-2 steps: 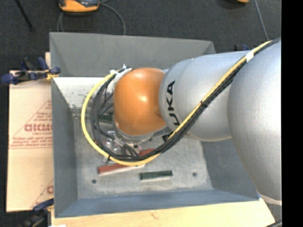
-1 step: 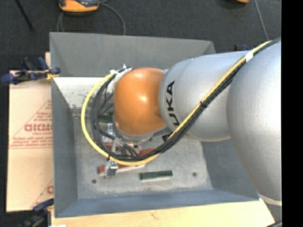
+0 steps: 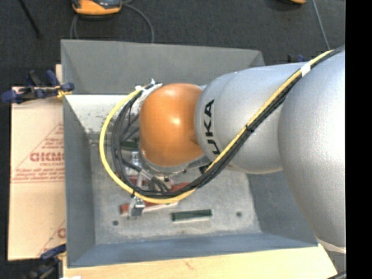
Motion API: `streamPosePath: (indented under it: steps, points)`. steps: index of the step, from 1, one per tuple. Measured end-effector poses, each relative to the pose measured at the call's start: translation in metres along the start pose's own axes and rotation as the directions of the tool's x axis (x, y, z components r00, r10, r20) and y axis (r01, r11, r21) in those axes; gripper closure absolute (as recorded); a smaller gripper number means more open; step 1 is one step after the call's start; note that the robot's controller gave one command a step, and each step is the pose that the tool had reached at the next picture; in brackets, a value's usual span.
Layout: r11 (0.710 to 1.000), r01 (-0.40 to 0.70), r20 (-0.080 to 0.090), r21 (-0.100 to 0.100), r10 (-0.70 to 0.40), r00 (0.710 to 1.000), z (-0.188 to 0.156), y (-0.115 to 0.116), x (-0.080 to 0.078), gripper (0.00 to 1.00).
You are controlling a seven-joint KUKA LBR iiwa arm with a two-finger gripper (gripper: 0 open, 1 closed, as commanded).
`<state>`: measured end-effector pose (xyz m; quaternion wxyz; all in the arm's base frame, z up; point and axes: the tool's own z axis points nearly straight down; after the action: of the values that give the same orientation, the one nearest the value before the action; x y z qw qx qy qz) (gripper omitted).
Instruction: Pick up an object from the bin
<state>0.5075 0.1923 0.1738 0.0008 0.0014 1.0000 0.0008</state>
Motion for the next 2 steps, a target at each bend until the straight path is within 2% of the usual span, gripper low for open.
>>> streamPosePath:
  steps: [1, 2]
  points:
    - [0.998, 0.067, 0.004, -0.003, -0.067, 0.998, 0.0946, -0.0234, -0.0067, 1.0]
    - [0.998, 0.066, 0.004, -0.003, -0.066, 0.998, 0.0946, -0.0233, -0.0066, 1.0]
